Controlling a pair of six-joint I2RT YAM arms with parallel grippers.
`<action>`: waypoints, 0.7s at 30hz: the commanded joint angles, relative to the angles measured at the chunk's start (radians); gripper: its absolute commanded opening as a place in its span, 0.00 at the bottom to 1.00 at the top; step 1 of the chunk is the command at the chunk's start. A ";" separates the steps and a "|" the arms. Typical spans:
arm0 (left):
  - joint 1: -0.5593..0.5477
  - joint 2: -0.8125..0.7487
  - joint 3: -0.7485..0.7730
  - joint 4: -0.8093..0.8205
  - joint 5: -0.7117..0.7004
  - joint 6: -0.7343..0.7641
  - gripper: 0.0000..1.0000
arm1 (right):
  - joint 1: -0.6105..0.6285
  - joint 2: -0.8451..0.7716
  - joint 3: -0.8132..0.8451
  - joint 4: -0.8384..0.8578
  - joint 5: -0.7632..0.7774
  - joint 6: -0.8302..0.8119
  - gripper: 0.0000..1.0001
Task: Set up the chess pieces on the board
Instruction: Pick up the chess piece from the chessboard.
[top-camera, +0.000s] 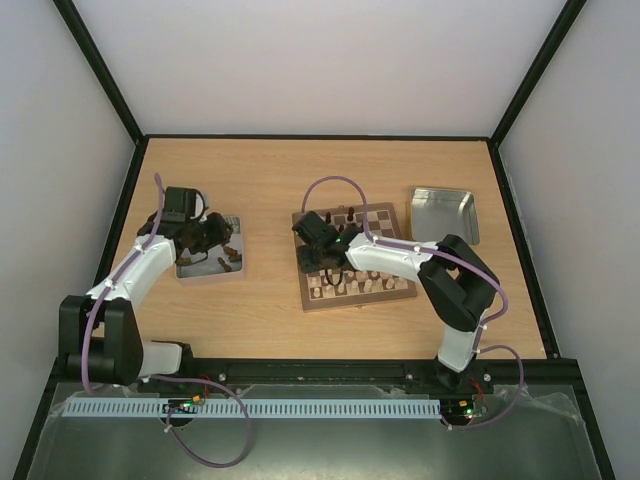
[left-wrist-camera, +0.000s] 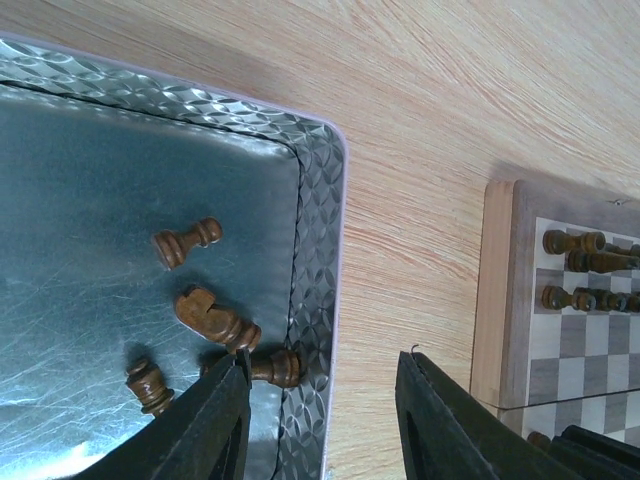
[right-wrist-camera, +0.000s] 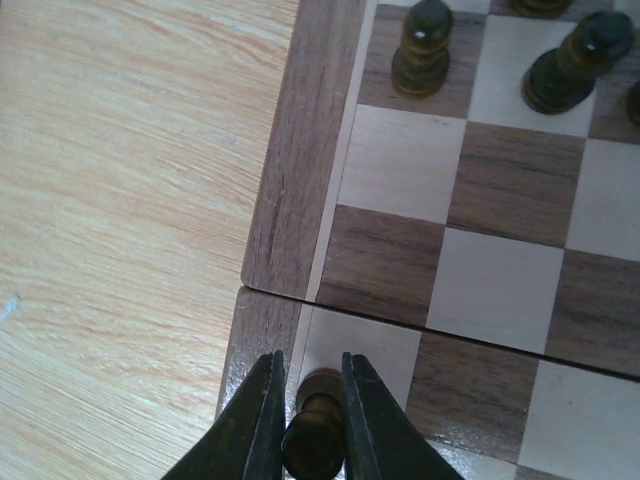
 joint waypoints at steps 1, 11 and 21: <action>0.014 -0.009 -0.020 0.011 0.009 0.010 0.43 | 0.006 0.002 0.037 -0.044 0.059 0.007 0.09; 0.054 -0.041 -0.047 0.018 -0.046 -0.008 0.44 | -0.078 -0.229 -0.043 -0.006 0.322 0.093 0.07; 0.097 -0.061 -0.063 0.026 -0.059 -0.011 0.45 | -0.402 -0.305 -0.142 0.042 0.248 0.057 0.10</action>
